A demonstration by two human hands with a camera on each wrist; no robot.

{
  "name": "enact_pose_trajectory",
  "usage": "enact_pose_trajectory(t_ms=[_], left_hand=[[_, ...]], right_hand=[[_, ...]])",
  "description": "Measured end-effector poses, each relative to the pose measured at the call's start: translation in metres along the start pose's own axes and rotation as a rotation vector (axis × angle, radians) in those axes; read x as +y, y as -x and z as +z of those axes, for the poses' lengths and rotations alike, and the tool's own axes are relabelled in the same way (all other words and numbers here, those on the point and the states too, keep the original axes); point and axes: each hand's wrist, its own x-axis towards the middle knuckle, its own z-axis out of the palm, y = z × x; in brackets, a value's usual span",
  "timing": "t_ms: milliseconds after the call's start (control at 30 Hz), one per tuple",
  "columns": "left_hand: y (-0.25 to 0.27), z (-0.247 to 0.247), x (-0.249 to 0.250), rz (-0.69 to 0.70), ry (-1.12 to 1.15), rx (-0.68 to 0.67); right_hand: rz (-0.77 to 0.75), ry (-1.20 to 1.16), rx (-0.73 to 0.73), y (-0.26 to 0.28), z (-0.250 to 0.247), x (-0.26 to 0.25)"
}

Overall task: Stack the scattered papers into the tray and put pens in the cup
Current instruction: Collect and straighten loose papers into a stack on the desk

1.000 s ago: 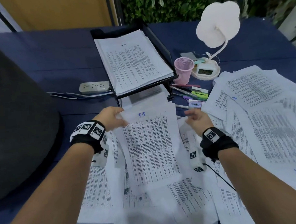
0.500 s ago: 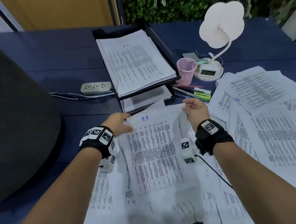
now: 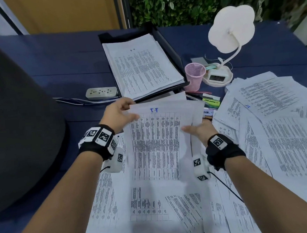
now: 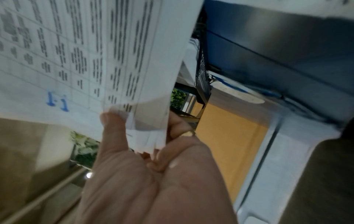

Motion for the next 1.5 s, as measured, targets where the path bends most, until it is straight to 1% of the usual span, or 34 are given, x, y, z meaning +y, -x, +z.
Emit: enact_pose_trajectory(t_ms=[33,100,133,167,267,367,467,600,667,700,800,900,967,1033,1100,1167,1267,1300,1333,1400,1433,1500], left_hand=[[0.002,0.001,0.000,0.002,0.062,0.092],[0.008,0.002,-0.002,-0.019,0.300,0.225],[0.011,0.002,-0.003,-0.039,0.411,0.249],[0.012,0.003,-0.004,-0.059,0.478,0.241],[0.015,0.006,-0.002,-0.082,0.448,0.127],[0.016,0.010,0.008,-0.037,0.431,0.111],[0.019,0.016,0.025,0.058,0.402,0.153],[0.020,0.020,0.055,0.164,0.424,0.300],[0.020,0.018,0.065,0.226,0.467,0.368],[0.020,0.018,0.068,0.241,0.482,0.383],[0.021,0.023,0.060,0.200,0.478,0.378],[0.021,0.028,0.040,0.102,0.517,0.343],[0.022,0.029,0.026,0.031,0.575,0.355],[0.019,0.031,0.014,-0.044,0.623,0.356],[0.017,0.035,0.009,-0.099,0.605,0.314],[0.017,0.041,0.008,-0.111,0.578,0.277],[0.012,0.042,0.011,-0.110,0.485,0.313],[0.009,0.041,0.008,-0.109,0.471,0.322],[0.007,0.040,0.008,-0.127,0.456,0.331],[0.003,0.039,0.002,-0.184,0.401,0.346],[0.003,0.039,0.001,-0.186,0.393,0.341],[0.004,0.037,0.003,-0.150,0.423,0.355]], right_hand=[[-0.021,-0.028,0.000,0.005,-0.001,-0.005],[-0.069,-0.066,0.028,0.011,-0.005,-0.014],[-0.097,-0.090,0.045,0.012,-0.007,-0.019],[-0.117,-0.113,0.061,0.013,-0.008,-0.024],[-0.186,-0.154,0.056,0.016,-0.007,-0.041],[-0.292,-0.114,0.009,0.023,0.001,-0.061],[-0.403,-0.098,0.074,0.027,0.010,-0.075],[-0.567,-0.118,0.205,0.038,0.019,-0.093],[-0.641,-0.176,0.219,0.042,0.021,-0.100],[-0.654,-0.192,0.220,0.043,0.021,-0.101],[-0.623,-0.180,0.226,0.039,0.023,-0.092],[-0.550,-0.171,0.255,0.029,0.022,-0.075],[-0.493,-0.192,0.263,0.023,0.020,-0.064],[-0.437,-0.190,0.230,0.020,0.021,-0.058],[-0.391,-0.168,0.170,0.015,0.025,-0.053],[-0.388,-0.131,0.181,0.009,0.028,-0.050],[-0.430,-0.100,0.276,0.003,0.029,-0.052],[-0.452,-0.131,0.262,0.004,0.028,-0.054],[-0.440,-0.159,0.225,0.003,0.029,-0.053],[-0.370,-0.115,0.166,0.002,0.028,-0.048],[-0.352,-0.082,0.154,0.002,0.027,-0.046],[-0.335,-0.140,0.139,0.005,0.025,-0.045]])
